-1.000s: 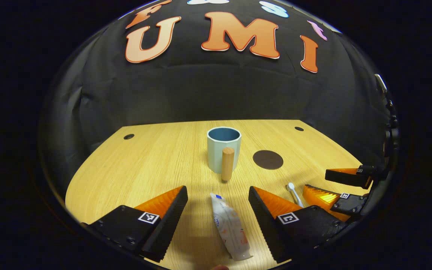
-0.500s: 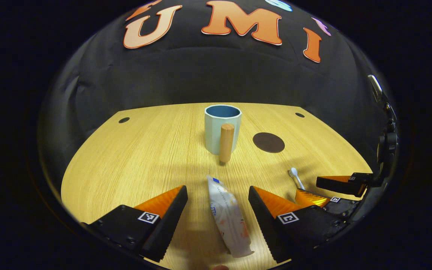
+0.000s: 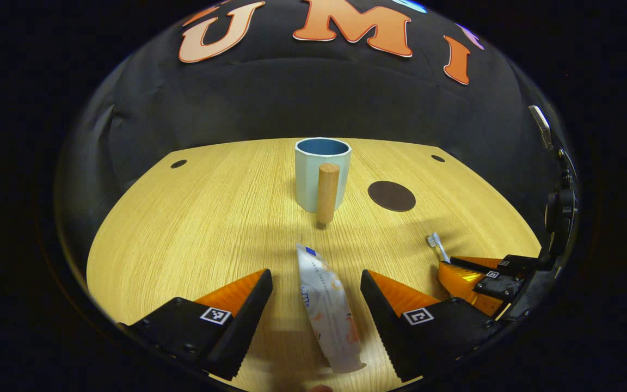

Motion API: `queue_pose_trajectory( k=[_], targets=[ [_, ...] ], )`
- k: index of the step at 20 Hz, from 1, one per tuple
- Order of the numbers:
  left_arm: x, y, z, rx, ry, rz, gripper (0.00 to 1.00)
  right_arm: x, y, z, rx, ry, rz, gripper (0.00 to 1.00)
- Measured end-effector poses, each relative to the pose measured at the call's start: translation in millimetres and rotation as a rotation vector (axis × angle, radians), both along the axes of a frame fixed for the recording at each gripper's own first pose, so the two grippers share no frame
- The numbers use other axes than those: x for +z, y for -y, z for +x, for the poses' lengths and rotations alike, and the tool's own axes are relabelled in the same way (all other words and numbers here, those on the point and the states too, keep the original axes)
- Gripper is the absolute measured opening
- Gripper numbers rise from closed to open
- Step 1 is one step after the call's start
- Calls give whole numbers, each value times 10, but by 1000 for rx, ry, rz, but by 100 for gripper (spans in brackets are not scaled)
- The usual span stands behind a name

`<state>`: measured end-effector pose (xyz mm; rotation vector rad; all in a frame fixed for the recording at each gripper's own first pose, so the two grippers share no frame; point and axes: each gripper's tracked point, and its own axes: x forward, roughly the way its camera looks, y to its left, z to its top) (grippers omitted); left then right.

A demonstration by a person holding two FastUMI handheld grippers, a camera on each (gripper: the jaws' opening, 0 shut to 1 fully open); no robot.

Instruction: Put the toothbrush and toothpaste on the desktop into the cup, then pick up the cup and place it on the coaster on the desktop.

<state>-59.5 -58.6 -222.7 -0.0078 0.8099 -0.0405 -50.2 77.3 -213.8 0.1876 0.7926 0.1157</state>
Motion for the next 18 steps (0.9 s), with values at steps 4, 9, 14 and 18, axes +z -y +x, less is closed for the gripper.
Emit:
queue_pose_trajectory(
  k=[4,9,14,18],
  targets=[
    [-81,70,-40,-2,-47,-13,98,13,-7,7,-7,-8,48,12],
    [-172,81,-66,12,-90,-2,98,31,-8,50,-26,-31,151,5],
    [-230,76,-75,32,-130,4,98,28,-23,70,-3,-26,144,4],
    [-235,62,-71,40,-141,19,99,81,-86,88,14,-16,186,3]
  ],
)
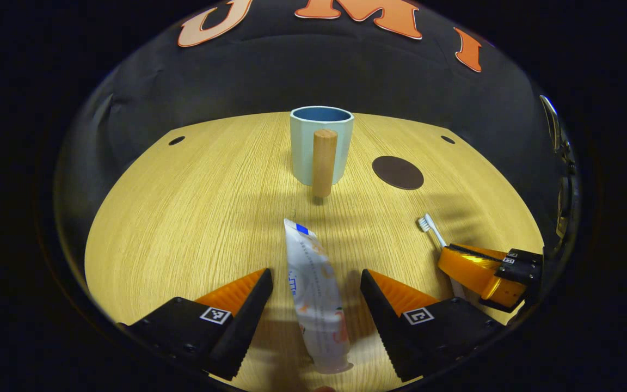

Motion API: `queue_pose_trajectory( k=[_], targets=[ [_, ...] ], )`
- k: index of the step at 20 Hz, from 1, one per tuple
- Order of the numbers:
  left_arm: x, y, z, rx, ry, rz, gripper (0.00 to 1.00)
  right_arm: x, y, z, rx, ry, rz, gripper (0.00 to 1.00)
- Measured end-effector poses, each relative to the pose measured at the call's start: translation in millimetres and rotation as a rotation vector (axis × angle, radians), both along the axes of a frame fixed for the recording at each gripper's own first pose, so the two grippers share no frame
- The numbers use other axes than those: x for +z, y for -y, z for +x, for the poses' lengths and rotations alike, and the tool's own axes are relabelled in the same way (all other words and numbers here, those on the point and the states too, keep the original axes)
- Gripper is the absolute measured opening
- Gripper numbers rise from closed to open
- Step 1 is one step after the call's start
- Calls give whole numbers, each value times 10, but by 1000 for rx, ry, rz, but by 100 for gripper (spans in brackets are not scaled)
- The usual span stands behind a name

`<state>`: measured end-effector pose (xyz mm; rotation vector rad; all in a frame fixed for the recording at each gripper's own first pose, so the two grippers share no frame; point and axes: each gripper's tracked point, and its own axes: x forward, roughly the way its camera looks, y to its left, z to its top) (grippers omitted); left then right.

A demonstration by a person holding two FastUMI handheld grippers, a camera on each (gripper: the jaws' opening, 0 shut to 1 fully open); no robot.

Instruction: Put the toothbrush and toothpaste on the desktop into the cup, then pick up the cup and place it on the coaster on the desktop.

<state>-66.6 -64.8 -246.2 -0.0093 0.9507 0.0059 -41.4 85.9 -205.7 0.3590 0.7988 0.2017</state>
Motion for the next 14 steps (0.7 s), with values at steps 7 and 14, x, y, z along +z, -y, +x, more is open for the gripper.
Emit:
queue_pose_trajectory(
  k=[7,14],
  targets=[
    [-31,-51,-31,37,-18,27,48,184,153,103,-48,62,-15,2],
    [10,-226,-36,37,15,-40,16,277,225,141,-75,106,3,2]
  ],
)
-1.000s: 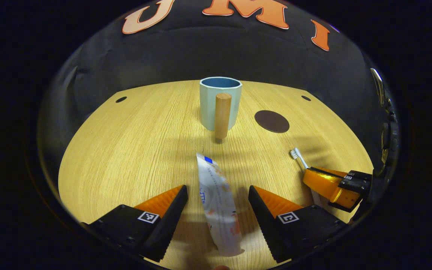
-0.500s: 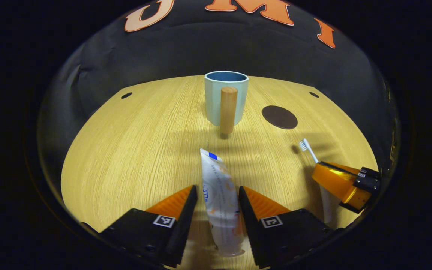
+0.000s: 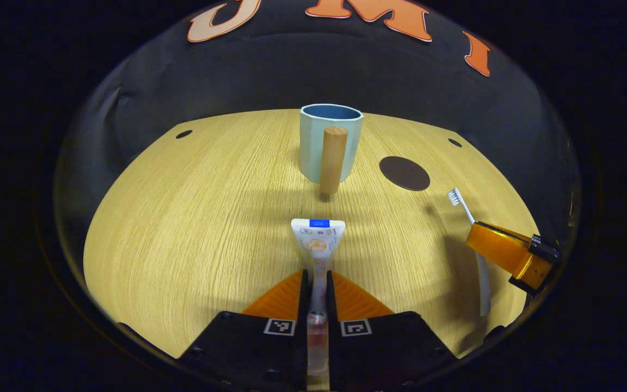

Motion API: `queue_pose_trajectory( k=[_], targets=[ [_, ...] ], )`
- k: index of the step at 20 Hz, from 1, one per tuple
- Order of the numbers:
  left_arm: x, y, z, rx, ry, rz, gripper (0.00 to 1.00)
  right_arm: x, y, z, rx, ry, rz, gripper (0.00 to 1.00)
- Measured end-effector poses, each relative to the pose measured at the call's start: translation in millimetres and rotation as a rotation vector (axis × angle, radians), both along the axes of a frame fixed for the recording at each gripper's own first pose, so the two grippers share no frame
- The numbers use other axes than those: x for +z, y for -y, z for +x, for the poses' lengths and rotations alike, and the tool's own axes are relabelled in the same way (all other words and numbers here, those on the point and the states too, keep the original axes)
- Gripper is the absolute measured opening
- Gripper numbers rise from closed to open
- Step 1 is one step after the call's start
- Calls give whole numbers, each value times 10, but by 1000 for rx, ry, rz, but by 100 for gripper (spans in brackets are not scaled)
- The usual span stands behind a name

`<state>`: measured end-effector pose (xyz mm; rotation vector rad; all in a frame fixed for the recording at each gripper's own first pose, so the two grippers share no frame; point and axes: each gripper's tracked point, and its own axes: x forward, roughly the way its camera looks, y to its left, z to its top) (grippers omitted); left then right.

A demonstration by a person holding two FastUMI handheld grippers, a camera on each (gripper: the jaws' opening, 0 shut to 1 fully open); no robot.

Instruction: Put the toothbrush and toothpaste on the desktop into the cup, then pick up the cup and place it on the coaster on the desktop.

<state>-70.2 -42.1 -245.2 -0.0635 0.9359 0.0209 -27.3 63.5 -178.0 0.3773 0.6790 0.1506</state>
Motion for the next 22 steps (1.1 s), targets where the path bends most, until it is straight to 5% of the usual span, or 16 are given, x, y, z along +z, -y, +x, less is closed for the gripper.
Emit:
queue_pose_trajectory(
  k=[12,22],
  targets=[
    [339,-45,-59,-138,168,-28,12,291,214,180,-66,93,5,2],
    [558,-88,42,-168,355,27,12,699,328,428,-96,224,-19,2]
  ],
)
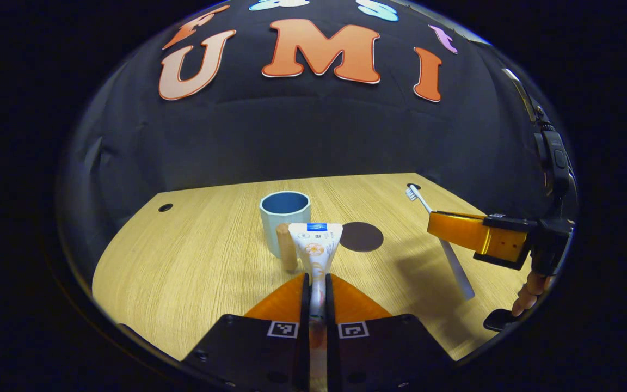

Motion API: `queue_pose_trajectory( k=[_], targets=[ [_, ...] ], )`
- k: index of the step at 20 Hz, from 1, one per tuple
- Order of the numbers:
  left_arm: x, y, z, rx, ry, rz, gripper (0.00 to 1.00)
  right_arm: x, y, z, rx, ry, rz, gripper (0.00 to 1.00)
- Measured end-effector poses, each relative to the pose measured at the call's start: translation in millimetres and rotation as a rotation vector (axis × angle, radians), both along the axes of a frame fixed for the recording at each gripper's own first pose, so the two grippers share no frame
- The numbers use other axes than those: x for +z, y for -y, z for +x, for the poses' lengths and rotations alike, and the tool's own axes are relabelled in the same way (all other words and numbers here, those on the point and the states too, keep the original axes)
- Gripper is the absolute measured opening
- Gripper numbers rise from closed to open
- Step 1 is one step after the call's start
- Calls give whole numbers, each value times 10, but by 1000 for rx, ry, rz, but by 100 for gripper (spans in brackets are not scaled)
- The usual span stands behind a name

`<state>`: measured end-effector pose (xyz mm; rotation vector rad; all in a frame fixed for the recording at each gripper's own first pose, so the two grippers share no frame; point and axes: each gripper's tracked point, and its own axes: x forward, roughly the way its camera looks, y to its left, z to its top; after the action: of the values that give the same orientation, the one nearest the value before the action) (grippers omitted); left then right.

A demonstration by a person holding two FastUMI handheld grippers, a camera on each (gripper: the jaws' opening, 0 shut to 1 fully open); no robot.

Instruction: Put the toothbrush and toothpaste on the desktop into the cup, then pick up the cup and place it on the coaster on the desktop.

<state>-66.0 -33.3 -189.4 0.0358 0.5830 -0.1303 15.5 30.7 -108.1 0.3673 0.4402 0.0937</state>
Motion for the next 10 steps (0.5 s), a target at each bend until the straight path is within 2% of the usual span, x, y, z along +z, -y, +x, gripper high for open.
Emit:
queue_pose_trajectory(
  k=[5,10],
  targets=[
    [189,-37,67,-10,79,1,12,79,37,151,-15,38,-4,2],
    [432,-134,226,-10,213,48,12,172,72,328,-27,77,2,2]
  ],
)
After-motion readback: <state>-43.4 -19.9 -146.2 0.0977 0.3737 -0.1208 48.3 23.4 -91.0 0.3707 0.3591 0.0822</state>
